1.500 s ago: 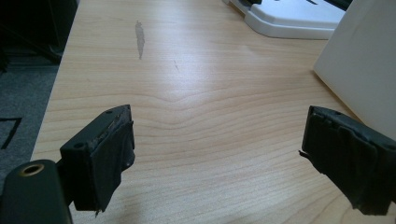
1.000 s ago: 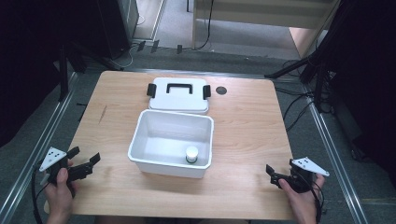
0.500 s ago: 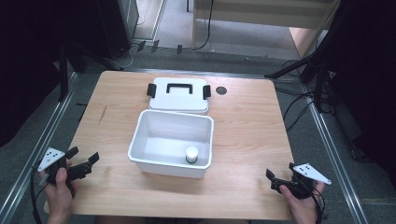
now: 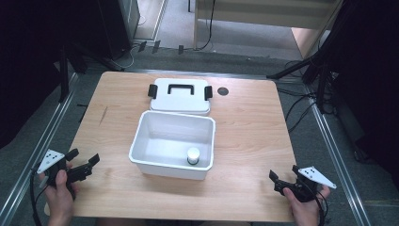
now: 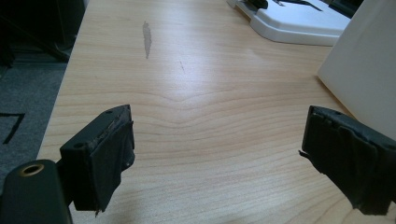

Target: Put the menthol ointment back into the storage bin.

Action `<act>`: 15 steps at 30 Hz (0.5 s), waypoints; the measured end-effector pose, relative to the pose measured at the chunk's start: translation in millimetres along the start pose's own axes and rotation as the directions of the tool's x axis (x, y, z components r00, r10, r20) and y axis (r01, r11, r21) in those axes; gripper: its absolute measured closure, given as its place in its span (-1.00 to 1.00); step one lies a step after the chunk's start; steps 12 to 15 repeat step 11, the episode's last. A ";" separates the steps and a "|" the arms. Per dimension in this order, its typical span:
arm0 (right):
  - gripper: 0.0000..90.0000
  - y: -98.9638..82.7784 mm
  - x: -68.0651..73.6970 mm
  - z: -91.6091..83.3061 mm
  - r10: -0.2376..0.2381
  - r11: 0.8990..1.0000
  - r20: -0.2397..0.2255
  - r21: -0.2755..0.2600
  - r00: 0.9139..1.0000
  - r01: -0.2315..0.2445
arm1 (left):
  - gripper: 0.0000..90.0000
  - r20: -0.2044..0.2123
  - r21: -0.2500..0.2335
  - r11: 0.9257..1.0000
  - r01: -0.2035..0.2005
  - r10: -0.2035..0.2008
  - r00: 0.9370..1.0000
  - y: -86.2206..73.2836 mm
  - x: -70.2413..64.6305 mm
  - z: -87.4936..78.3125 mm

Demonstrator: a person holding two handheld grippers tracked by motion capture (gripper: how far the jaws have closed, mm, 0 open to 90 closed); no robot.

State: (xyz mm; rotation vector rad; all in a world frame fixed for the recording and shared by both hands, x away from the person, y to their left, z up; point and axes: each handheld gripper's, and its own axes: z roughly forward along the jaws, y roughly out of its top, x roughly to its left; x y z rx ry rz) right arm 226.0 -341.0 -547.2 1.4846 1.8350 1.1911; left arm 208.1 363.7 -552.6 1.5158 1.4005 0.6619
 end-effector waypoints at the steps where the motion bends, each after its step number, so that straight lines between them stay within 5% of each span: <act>1: -0.97 0.2 -0.1 0.3 0.001 1.000 0.001 0.003 1.000 -0.001 | -0.78 -0.001 -0.001 1.000 -0.003 0.003 1.000 -0.2 -0.7 -0.3; 15: -0.96 0.7 -0.4 1.4 0.010 1.000 0.007 0.016 1.000 -0.010 | -0.77 0.005 0.031 0.999 -0.032 0.032 0.999 1.3 -3.2 3.3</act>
